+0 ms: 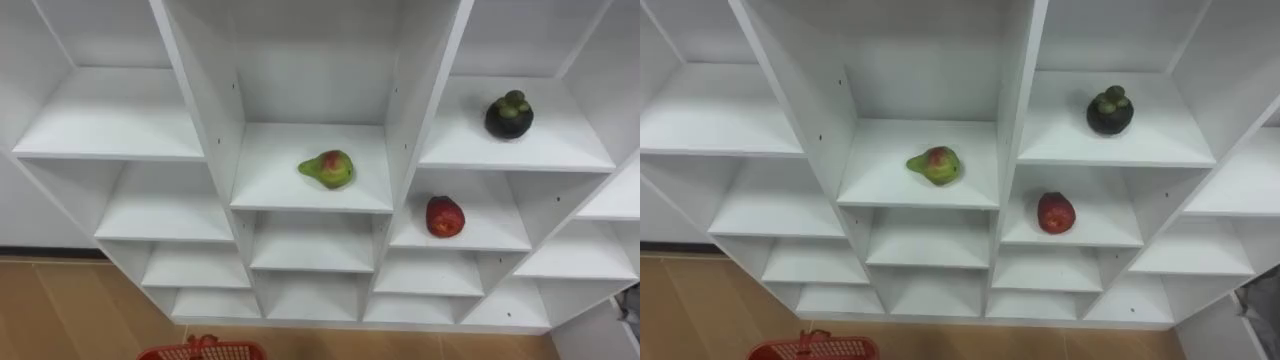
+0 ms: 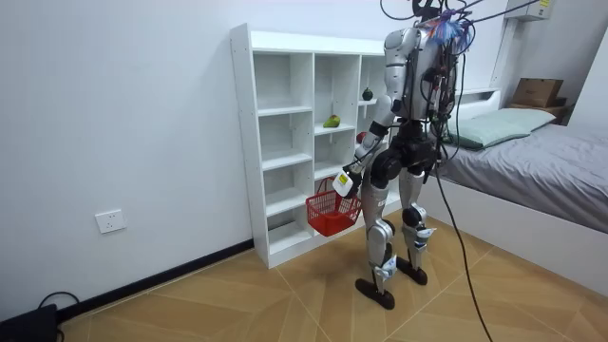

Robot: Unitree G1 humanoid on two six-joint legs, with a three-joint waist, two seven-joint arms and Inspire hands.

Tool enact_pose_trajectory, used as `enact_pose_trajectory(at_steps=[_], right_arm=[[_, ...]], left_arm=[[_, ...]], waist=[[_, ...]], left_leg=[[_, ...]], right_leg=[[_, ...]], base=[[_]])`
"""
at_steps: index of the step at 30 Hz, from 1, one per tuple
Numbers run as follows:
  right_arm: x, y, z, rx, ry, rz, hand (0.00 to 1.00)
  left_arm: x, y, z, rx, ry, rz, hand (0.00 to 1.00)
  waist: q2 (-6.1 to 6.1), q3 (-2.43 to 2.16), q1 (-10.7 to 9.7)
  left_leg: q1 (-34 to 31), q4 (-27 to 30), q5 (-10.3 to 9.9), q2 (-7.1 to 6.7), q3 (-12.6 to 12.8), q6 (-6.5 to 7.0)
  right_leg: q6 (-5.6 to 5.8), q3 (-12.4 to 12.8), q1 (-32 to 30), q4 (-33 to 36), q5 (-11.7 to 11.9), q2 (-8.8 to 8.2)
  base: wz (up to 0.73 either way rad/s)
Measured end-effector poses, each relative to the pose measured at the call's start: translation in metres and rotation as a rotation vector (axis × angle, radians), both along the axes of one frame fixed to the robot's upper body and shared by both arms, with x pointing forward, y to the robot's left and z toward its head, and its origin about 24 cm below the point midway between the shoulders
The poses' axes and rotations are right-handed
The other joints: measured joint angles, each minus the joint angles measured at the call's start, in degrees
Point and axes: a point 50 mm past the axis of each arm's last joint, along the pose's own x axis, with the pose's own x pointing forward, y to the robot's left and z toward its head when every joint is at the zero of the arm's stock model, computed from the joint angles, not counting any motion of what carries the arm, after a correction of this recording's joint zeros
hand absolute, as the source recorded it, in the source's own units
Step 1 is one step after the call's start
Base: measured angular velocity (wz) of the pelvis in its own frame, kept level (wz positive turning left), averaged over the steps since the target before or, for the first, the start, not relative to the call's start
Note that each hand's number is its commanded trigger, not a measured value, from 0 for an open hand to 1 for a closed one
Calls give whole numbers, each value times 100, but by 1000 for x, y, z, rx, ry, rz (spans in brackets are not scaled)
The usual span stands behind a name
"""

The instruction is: Collect fruits from the closet

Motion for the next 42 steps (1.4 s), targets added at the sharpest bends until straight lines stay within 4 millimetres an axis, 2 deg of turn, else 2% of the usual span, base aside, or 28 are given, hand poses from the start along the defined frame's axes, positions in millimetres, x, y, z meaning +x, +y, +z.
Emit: enact_pose_trajectory(at_steps=[8, 20, 27, 30, 35, 38, 39, 42], right_arm=[[0, 0, 0, -1, -5, 0, 0], [0, -1, 1, -14, -17, -1, 0], [5, -3, 3, -58, -50, -1, 0], [14, -3, 5, -86, -88, 20, 0], [39, -1, 18, -143, -236, 126, 0], [68, 2, 39, -202, -419, 175, 0], [71, 3, 42, -213, -444, 177, 0], [93, 8, 68, -268, -617, 189, 0]], left_arm=[[1, 0, 0, 9, -6, -2, 100], [1, 1, 1, 25, -20, 5, 100], [3, 2, 2, 31, -40, 2, 100], [4, 0, 2, 28, -42, -10, 100], [5, 3, 3, 37, -47, -19, 100], [9, 2, 4, 43, -60, -61, 100], [10, 2, 5, 44, -67, -70, 100], [14, 0, 6, 44, -90, -104, 100]], waist=[[40, 22, -10], [12, 2, -4], [22, 9, 12], [12, 40, 15], [56, 26, -104], [82, 19, -190], [86, 21, -189], [118, 24, -238]], left_leg=[[28, -10, -17, 31, 65, -14], [49, -55, -29, 68, 166, -34], [81, -78, -32, 70, 209, -39], [84, -79, -43, 80, 302, -40], [74, -99, -45, 80, 349, -39], [96, -109, -45, 87, 427, -38], [97, -109, -45, 87, 437, -37], [61, -138, -51, 87, 501, -29]], right_leg=[[-16, 53, -18, 4, 13, 29], [-26, 174, -60, 3, 19, 73], [-28, 219, -56, 13, 20, 80], [-29, 301, -113, 14, 21, 87], [-21, 345, -169, 25, 31, 88], [-17, 421, -178, 13, 55, 99], [-15, 440, -178, 14, 62, 102], [-4, 545, -281, 55, 81, 112]], base=[[-4], [-4], [-3], [-14], [-5], [-12], [-12], [-15]])
